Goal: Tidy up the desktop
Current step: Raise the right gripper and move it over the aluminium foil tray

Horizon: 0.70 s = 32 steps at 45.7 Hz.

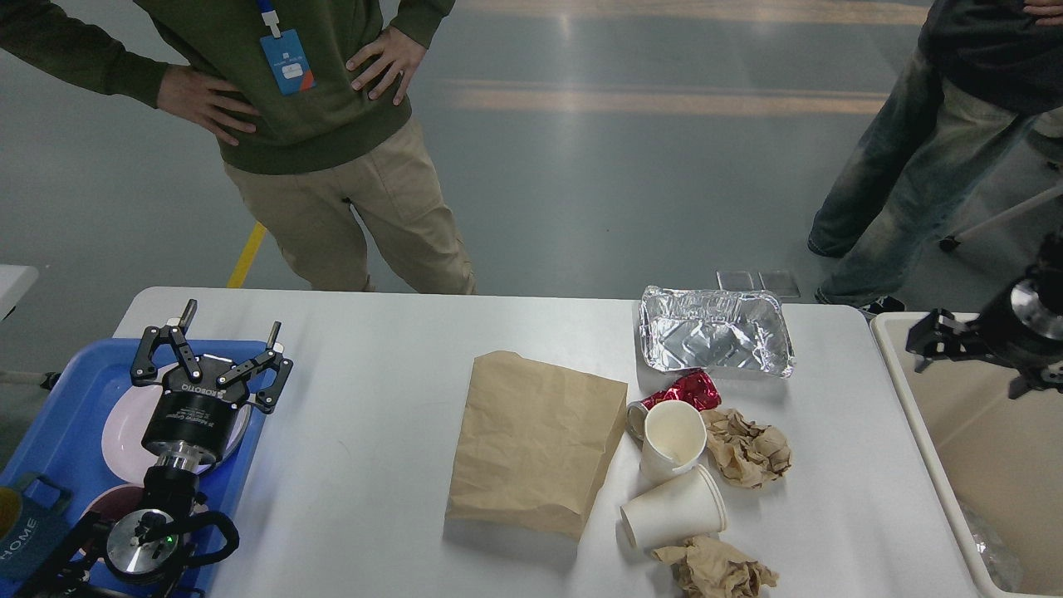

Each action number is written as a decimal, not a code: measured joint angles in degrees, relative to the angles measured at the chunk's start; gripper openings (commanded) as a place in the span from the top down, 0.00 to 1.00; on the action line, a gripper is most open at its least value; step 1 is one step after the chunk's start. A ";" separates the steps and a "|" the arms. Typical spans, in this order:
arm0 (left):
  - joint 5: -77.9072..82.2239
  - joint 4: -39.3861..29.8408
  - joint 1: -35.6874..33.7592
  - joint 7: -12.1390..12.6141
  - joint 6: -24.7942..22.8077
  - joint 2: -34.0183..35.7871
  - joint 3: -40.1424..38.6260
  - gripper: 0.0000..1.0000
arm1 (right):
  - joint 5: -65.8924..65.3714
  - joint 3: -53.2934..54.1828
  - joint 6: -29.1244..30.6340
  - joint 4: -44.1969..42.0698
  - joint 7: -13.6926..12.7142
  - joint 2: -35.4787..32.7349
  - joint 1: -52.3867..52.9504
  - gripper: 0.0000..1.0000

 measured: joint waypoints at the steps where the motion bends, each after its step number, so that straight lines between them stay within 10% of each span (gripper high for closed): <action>1: 0.00 0.00 0.00 0.00 0.00 0.00 0.00 0.03 | 0.03 -0.20 1.96 0.88 0.00 0.48 1.79 0.00; 10: 0.00 0.02 0.03 0.00 -0.01 0.02 0.04 0.03 | 0.71 -1.26 15.38 15.01 -0.10 5.34 20.53 0.00; 32: 0.00 0.09 0.06 -0.09 0.08 0.09 0.08 0.03 | 11.52 -3.45 11.05 43.71 -0.10 7.97 52.63 0.02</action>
